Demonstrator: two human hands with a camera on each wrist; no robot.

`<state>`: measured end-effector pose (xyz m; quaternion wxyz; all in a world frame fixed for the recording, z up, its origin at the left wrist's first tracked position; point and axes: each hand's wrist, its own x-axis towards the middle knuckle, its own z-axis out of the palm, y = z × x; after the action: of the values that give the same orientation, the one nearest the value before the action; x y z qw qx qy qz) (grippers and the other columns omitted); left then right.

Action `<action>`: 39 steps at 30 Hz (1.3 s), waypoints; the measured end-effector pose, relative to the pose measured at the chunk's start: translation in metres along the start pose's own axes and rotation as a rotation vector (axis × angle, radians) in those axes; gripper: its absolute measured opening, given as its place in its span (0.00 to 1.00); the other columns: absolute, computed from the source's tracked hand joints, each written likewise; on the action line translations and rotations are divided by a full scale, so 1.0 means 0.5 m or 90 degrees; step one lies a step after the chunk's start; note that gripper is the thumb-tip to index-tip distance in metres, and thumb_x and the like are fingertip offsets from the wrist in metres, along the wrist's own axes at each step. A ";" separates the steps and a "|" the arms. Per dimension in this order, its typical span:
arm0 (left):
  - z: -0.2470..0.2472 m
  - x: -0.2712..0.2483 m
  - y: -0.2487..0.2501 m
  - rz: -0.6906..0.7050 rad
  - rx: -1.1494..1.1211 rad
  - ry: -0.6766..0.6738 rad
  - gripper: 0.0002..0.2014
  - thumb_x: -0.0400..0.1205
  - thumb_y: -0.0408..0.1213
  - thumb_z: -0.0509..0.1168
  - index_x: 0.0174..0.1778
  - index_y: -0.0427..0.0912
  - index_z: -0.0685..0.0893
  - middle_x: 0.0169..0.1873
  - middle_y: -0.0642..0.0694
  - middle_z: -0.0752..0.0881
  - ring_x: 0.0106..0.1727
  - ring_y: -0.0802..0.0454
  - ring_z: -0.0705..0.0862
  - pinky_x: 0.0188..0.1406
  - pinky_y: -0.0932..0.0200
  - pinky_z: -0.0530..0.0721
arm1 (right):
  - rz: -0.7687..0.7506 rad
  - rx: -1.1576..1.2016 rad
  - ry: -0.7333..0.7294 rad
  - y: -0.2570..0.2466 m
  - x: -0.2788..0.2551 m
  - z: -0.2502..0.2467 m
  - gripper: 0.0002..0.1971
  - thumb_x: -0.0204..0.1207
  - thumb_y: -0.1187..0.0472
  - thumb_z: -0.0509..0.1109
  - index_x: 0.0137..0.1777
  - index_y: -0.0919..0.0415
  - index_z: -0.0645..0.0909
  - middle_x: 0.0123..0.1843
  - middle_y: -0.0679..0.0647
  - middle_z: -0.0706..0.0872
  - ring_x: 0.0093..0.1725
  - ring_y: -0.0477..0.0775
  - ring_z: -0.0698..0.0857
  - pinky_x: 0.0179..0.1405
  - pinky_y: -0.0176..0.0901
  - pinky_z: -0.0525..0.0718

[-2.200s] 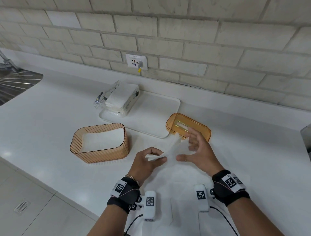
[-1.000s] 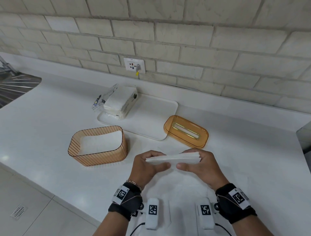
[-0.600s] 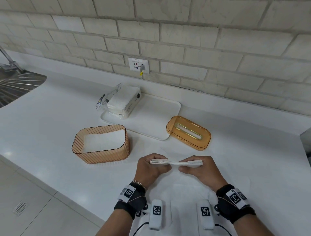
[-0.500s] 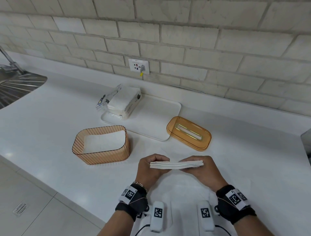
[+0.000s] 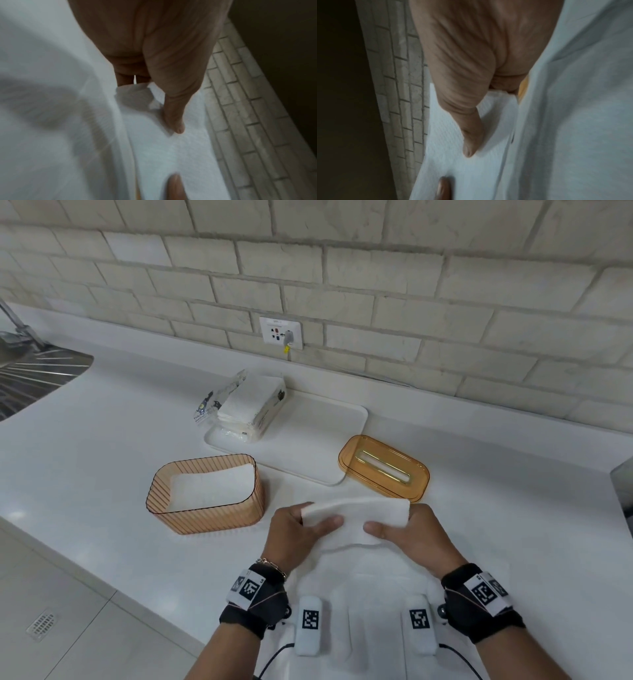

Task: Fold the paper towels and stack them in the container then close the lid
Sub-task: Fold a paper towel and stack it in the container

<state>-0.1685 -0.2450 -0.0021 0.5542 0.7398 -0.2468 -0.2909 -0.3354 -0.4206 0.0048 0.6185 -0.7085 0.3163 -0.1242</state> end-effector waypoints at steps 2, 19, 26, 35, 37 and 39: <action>-0.035 0.003 0.026 0.018 0.022 0.034 0.08 0.76 0.43 0.83 0.45 0.44 0.96 0.39 0.49 0.96 0.38 0.51 0.95 0.38 0.52 0.93 | -0.009 -0.017 -0.037 -0.011 0.009 -0.005 0.15 0.69 0.57 0.88 0.56 0.49 0.93 0.52 0.40 0.96 0.53 0.40 0.94 0.57 0.41 0.90; -0.465 0.094 0.052 -0.184 0.265 0.222 0.07 0.81 0.38 0.79 0.44 0.37 0.92 0.37 0.42 0.93 0.26 0.48 0.90 0.30 0.59 0.86 | -0.098 -0.498 -0.105 0.067 0.035 0.060 0.35 0.61 0.38 0.88 0.70 0.34 0.86 0.77 0.30 0.73 0.76 0.39 0.67 0.79 0.42 0.69; -0.448 0.114 0.036 -0.245 0.304 0.214 0.11 0.78 0.37 0.81 0.50 0.35 0.91 0.47 0.39 0.94 0.33 0.47 0.94 0.32 0.60 0.92 | -0.107 -0.518 -0.097 0.048 0.042 0.094 0.35 0.65 0.36 0.86 0.73 0.36 0.84 0.79 0.33 0.73 0.78 0.41 0.68 0.80 0.42 0.68; -0.428 0.137 0.031 -0.286 0.495 0.229 0.16 0.81 0.35 0.76 0.61 0.29 0.89 0.62 0.30 0.89 0.66 0.32 0.86 0.60 0.48 0.84 | -0.094 -0.542 -0.093 0.024 0.038 0.087 0.45 0.62 0.32 0.85 0.81 0.38 0.76 0.85 0.38 0.70 0.84 0.45 0.65 0.85 0.47 0.67; -0.423 0.137 0.029 -0.299 0.502 0.227 0.16 0.81 0.33 0.74 0.62 0.27 0.86 0.63 0.29 0.87 0.65 0.30 0.86 0.56 0.47 0.83 | -0.075 -0.586 -0.097 0.021 0.034 0.068 0.52 0.59 0.31 0.86 0.85 0.38 0.71 0.87 0.39 0.67 0.86 0.45 0.62 0.86 0.48 0.65; -0.418 0.138 0.029 -0.304 0.508 0.232 0.18 0.82 0.33 0.74 0.64 0.27 0.84 0.65 0.29 0.86 0.66 0.30 0.85 0.54 0.49 0.81 | -0.049 -0.611 -0.111 0.019 0.028 0.053 0.57 0.56 0.31 0.87 0.87 0.40 0.67 0.88 0.39 0.64 0.87 0.46 0.60 0.87 0.48 0.64</action>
<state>0.0269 -0.1546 0.0461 0.1801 0.9689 -0.0616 -0.1584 -0.3125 -0.4084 -0.0129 0.2415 -0.9326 0.2581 0.0727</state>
